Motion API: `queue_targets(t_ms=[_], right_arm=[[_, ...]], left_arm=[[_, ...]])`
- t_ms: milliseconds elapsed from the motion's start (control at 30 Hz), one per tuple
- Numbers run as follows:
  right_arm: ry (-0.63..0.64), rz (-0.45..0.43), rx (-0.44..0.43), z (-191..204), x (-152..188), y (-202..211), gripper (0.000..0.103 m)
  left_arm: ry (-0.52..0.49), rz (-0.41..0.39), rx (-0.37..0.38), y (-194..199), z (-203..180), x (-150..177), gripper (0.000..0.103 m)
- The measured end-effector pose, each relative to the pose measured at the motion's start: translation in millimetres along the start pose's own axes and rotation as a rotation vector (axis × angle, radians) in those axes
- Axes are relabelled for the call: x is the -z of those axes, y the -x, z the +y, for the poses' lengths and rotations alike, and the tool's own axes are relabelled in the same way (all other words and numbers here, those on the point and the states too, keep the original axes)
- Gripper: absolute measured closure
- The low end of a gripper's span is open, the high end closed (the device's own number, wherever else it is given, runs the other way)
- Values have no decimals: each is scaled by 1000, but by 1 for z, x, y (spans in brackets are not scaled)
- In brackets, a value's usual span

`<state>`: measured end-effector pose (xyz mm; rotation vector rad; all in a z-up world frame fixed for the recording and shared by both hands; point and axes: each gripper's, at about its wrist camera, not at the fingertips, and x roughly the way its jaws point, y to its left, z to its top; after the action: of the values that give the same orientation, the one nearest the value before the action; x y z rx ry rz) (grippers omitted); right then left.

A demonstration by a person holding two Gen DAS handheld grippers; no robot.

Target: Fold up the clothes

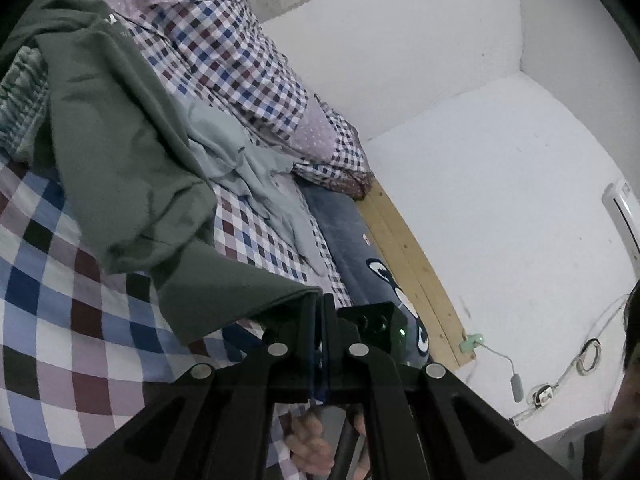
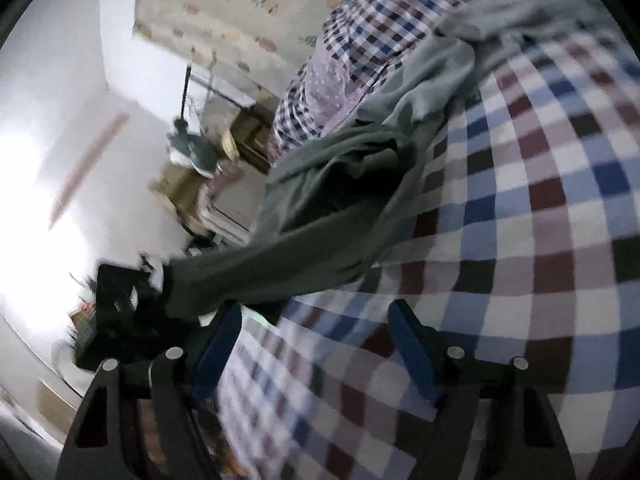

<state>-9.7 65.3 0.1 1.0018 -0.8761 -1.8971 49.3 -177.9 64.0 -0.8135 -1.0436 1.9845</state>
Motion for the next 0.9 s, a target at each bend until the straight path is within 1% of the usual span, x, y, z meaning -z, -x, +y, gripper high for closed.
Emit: queue_targets(t_ms=[67,100,167,200,233,267,300,367,400,467,533,567,600,633,667,700,800,833,900], right_arm=[[-40,2,-10,-3,0,-4,38],[-54,3,-13,-4,0,-6,40],[-79,4,-22,-7,1,-9,49],[-92,3,-25,-9,2,-10,52],[-103,1,-24,-10,2,-11,58],[-113,-1,-21,-11,1,-12,66],[-119,-1,-13,-13,1,-14,72],[-119,-1,32,-14,0,-16,96],[-114,-2,56,-14,0,-18,100],[-92,-6,83,-12,-1,-20,101],[-60,-6,107,-8,-1,-22,102],[-48,-4,117,-7,-1,-23,102],[-37,-5,130,-5,-2,-23,102],[-31,-8,134,-5,-2,-22,102],[-28,-12,137,-4,-2,-22,102],[-24,-15,140,-4,-2,-21,102],[-41,-19,143,-7,-4,-19,102],[-51,-16,144,-9,-5,-19,100],[-65,-11,134,-12,-7,-18,98]], left_arm=[[-1,11,-1,0,0,2,103],[2,13,0,1,1,4,103],[12,14,3,1,5,7,103],[17,14,5,2,7,8,103],[21,14,2,2,10,9,103],[26,15,-3,2,13,10,103],[32,18,-9,2,16,10,103],[29,19,-28,2,18,12,103],[20,19,-42,2,18,12,103],[-18,14,-100,2,14,12,101],[-34,-7,-133,5,13,12,90],[-35,-16,-153,6,14,11,72],[-31,-26,-177,8,15,10,50],[-25,-46,-204,12,17,8,43],[-13,-71,-231,17,20,6,31],[1,-96,-258,21,23,4,29],[57,-175,-335,35,35,-3,29],[82,-194,-369,40,40,-5,29],[119,-216,-414,44,51,-8,29]])
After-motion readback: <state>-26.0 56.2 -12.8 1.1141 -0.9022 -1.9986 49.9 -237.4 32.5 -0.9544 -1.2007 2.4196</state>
